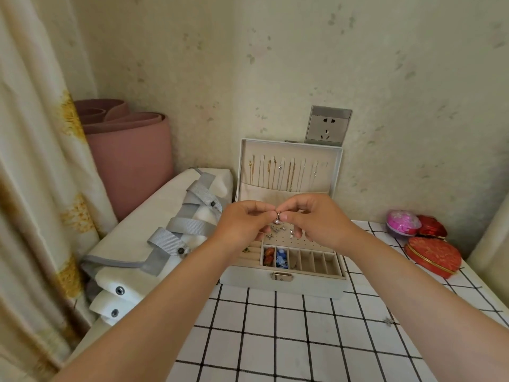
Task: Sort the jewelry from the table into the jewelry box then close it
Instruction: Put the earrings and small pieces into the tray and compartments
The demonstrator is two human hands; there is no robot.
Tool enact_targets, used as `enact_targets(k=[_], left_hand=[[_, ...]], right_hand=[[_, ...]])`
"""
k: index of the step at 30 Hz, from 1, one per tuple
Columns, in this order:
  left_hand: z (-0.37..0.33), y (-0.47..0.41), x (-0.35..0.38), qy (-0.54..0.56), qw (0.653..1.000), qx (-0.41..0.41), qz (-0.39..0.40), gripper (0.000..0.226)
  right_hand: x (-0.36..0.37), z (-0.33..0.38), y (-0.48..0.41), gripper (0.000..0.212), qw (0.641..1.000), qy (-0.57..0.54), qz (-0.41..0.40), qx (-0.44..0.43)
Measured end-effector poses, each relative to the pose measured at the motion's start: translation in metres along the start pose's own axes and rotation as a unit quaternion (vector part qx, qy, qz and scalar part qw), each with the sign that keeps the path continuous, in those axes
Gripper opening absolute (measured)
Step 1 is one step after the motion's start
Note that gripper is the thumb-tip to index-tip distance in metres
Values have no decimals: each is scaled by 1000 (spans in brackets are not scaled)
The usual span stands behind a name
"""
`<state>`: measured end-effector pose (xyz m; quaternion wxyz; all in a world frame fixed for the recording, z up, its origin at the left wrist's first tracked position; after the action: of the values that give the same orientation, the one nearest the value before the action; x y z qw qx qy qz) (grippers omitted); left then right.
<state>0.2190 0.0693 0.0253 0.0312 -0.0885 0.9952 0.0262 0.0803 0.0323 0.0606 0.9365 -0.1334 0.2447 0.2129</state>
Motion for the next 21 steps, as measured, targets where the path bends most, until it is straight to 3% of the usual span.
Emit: enact_targets(k=[6,12,17,19,21], left_hand=[[-7,-2,-2,-36,998,34,-28,6],[-20,-2,-6,-92,985,129,-68,5],[-11,-6,4,-121,988,97,-9,11],[-10,-6,9,-240,963,125,3,15],[-8,-3,13,-406,899,164,-2,19]], right_hand=[[-14,-8,2,1,994,-39,-95,29],[-2,-11,1,5,993,-72,-69,59],[-7,-22,-1,7,994,-47,-89,49],[-9,-29,-1,9,994,39,-98,41],[-5,-33,0,9,978,183,-93,32]])
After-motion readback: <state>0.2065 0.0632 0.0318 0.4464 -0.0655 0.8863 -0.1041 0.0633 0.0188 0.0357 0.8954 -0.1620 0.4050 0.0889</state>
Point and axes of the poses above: each hand's wrist, its own y-axis away from the middle knuckle, its own x-axis out of the palm, z = x × y, the point moved 10 cm from there along -y, towards the middle knuckle, and after that the axes turned 1 degree about -x, right-handed, at the moved point
